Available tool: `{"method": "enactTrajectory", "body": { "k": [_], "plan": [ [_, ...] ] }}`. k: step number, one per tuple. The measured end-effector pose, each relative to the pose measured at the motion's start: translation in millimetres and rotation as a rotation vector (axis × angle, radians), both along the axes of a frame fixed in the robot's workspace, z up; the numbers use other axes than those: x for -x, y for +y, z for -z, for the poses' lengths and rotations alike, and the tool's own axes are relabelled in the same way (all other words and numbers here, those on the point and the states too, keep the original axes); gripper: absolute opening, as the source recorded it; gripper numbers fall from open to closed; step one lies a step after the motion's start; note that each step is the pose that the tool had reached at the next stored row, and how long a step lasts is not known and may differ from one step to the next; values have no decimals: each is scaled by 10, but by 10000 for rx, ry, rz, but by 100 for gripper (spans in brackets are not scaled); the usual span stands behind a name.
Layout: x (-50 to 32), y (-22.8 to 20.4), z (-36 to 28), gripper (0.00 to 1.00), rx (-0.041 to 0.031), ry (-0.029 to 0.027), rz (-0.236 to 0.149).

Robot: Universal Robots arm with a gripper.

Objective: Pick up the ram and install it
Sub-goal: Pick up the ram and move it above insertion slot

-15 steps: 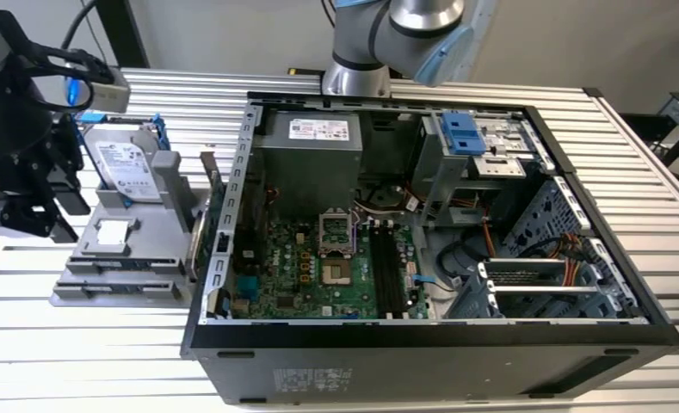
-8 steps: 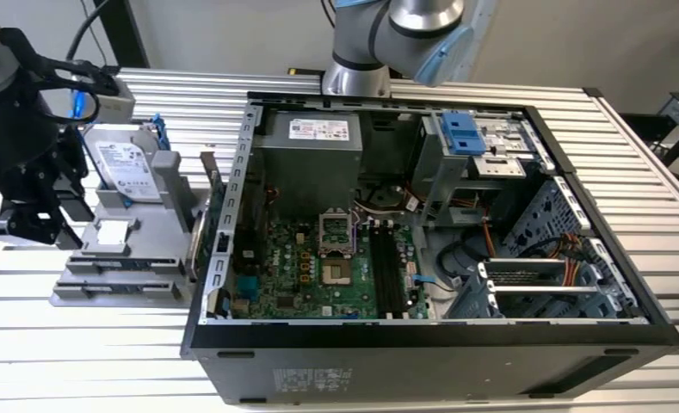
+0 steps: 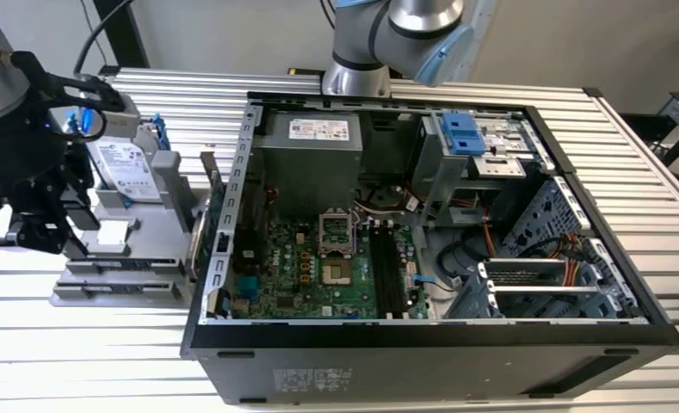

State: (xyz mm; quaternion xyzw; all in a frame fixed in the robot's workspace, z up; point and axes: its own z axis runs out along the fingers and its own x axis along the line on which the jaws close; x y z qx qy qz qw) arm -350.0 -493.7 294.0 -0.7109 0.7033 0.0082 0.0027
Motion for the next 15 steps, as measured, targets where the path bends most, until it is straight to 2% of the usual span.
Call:
{"method": "enactTrajectory", "body": {
  "k": [15],
  "plan": [
    [-4,-7,273,100,9,0,122]
  ]
}}
